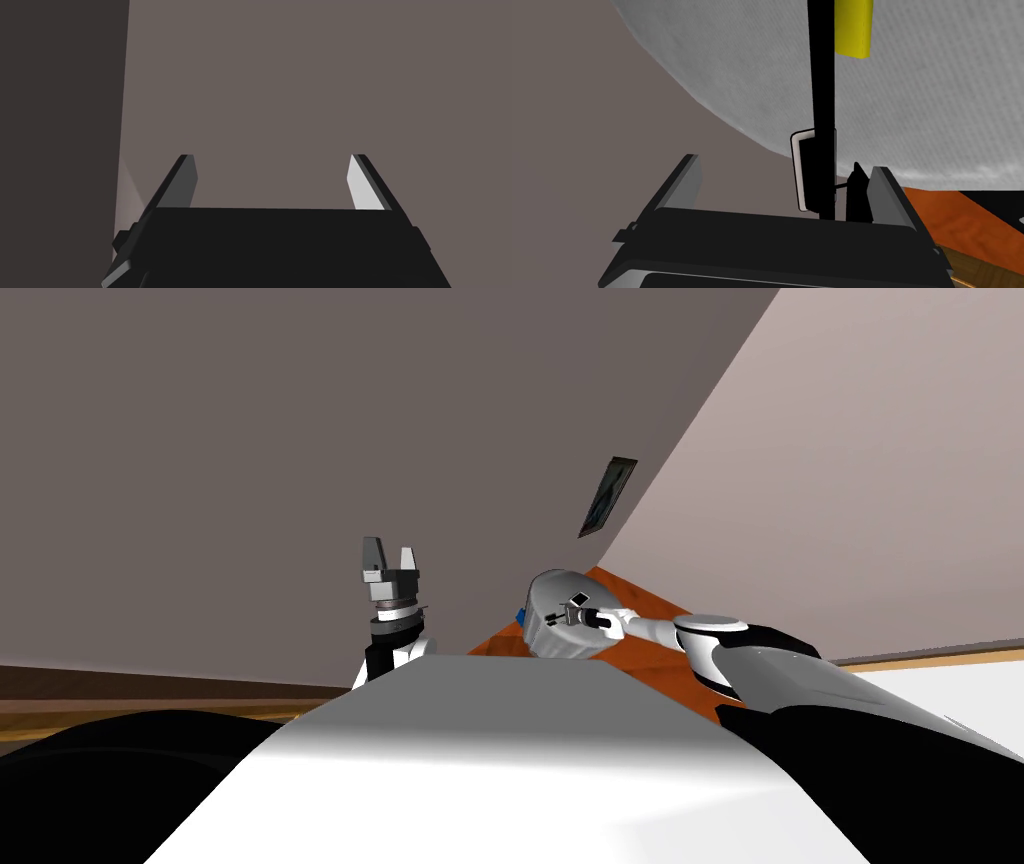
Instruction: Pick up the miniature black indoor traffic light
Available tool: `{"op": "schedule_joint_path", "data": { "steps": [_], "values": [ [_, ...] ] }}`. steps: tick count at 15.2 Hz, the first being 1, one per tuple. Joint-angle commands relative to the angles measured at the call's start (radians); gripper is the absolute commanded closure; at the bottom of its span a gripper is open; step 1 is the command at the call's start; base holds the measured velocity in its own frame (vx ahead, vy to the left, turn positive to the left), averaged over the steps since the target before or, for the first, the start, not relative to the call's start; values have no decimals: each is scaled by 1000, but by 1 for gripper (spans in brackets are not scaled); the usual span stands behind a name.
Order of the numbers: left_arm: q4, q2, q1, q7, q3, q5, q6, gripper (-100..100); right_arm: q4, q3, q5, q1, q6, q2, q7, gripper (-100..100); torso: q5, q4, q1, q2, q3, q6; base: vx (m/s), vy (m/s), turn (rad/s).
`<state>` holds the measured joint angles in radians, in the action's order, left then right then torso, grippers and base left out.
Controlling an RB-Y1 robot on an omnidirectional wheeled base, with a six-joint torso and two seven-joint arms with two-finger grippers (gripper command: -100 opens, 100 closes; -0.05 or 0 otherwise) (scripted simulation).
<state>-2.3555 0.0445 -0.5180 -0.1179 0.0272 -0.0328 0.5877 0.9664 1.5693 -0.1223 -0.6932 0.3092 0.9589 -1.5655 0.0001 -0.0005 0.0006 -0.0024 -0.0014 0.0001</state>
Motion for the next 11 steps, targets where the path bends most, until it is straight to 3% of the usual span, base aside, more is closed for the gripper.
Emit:
{"op": "schedule_joint_path", "data": {
  "steps": [1,6,7,11],
  "values": [
    [0,0,0,0,0,0,0,0,-38,50,0,-24,-9,7,-43,-100,0,0,0,0,0,0,40,15,49],
    [0,0,0,0,0,0,0,0,-71,117,2,-21,-20,2,-86,-100,0,0,0,0,0,0,34,13,34],
    [0,0,0,0,0,0,0,0,-57,100,1,-25,-22,8,-78,-100,0,0,0,0,0,0,17,4,6],
    [0,0,0,0,0,0,0,0,-105,52,34,15,-59,-64,-76,-100,-1,0,-2,1,1,0,6,-27,52]
  ]
}}
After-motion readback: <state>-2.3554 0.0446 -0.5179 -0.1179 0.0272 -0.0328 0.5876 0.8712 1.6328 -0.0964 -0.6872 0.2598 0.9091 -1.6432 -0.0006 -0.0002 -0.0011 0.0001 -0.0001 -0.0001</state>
